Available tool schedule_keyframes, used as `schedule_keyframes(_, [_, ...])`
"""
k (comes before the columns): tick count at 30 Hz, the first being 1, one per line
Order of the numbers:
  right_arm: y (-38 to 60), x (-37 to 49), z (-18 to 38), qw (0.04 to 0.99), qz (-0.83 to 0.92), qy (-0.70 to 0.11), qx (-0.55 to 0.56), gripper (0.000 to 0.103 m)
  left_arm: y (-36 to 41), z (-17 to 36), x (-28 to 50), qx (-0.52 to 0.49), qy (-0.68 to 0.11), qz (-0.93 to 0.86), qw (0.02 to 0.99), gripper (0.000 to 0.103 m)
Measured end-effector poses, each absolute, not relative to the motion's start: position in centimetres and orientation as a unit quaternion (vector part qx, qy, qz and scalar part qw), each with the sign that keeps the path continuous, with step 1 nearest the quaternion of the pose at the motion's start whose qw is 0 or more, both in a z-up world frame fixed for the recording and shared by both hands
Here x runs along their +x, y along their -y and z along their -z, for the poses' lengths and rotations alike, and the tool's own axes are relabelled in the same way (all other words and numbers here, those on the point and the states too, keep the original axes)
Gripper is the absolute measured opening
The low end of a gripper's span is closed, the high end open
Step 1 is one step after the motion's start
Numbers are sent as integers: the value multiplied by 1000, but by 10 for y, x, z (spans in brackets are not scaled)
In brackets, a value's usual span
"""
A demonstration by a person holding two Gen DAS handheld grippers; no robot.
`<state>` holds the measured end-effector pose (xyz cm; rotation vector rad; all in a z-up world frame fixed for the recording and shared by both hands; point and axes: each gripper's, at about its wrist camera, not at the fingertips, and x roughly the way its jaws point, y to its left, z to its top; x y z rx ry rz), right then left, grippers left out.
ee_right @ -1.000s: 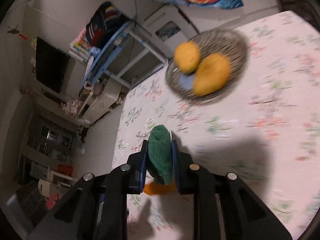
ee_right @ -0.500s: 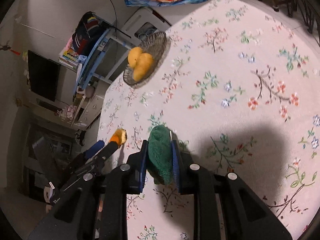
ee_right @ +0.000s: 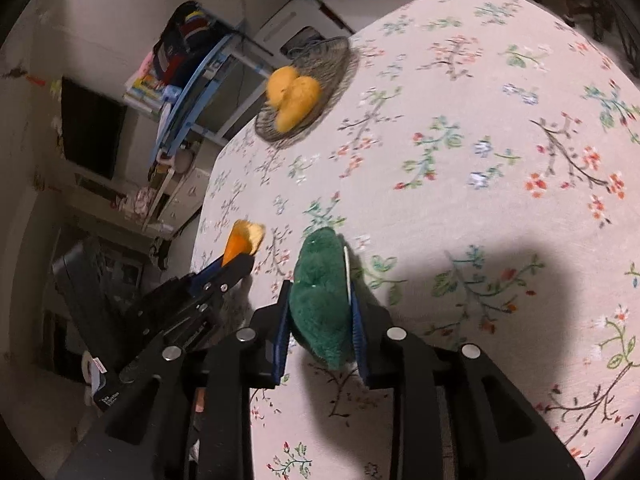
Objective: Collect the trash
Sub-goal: 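Grasp the small orange peel piece with the left tool, then carry the green item into the basin and open the right tool while the left tool holds the peel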
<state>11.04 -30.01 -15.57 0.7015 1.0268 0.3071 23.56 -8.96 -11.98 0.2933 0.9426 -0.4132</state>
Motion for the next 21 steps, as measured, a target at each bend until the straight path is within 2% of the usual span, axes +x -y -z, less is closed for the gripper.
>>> schedule_keyframes(21, [292,36,116,838,-133,-411,333,26,48,45,155,35,-376,185,907,13])
